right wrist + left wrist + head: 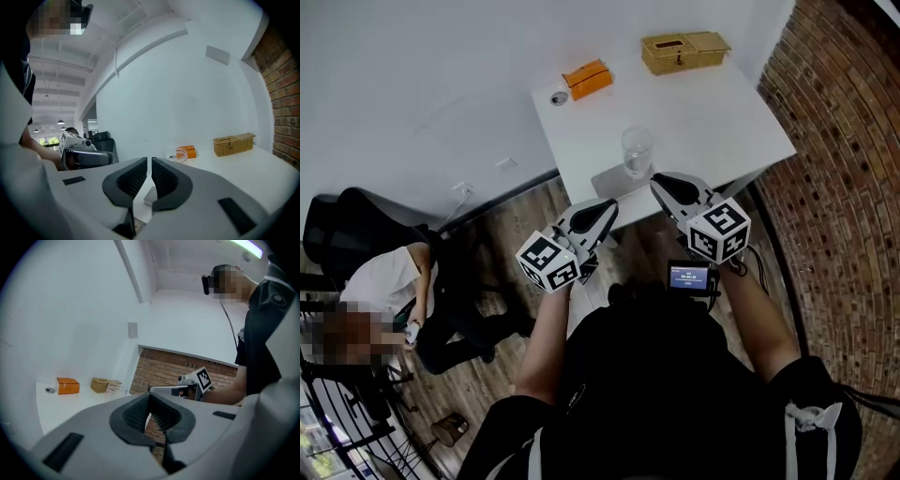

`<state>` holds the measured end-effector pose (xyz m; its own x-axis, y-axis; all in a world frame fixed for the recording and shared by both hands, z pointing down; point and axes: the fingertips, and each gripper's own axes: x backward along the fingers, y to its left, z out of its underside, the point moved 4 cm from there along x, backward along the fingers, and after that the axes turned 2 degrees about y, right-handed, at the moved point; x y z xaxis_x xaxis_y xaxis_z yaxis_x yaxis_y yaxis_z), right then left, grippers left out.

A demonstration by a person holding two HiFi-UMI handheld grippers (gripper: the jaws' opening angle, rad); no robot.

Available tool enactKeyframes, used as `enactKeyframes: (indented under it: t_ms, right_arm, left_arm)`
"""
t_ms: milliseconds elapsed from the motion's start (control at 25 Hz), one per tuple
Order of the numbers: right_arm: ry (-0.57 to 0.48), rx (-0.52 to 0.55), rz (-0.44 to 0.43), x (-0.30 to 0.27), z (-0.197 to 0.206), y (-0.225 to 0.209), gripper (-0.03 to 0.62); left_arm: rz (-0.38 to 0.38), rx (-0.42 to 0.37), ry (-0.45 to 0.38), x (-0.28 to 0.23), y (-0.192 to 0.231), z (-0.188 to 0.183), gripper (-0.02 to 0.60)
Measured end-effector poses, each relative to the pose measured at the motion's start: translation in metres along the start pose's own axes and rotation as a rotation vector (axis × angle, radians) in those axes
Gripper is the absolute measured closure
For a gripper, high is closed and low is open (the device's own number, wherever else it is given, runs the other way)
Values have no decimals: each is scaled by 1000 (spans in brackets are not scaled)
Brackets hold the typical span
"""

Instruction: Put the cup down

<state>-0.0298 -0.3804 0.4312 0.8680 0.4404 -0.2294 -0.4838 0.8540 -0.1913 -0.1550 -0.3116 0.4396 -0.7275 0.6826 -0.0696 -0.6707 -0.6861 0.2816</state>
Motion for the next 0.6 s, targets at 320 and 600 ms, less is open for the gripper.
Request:
enactKeyframes:
  t_ms: [320, 600]
  right_arm:
    - [45, 37, 51, -4, 16, -10, 570]
    - [37, 50, 47, -7, 17, -8, 577]
  left_arm:
    - [11, -2, 30, -3, 1, 6, 574]
    - [-13, 0, 44, -1, 6, 10, 574]
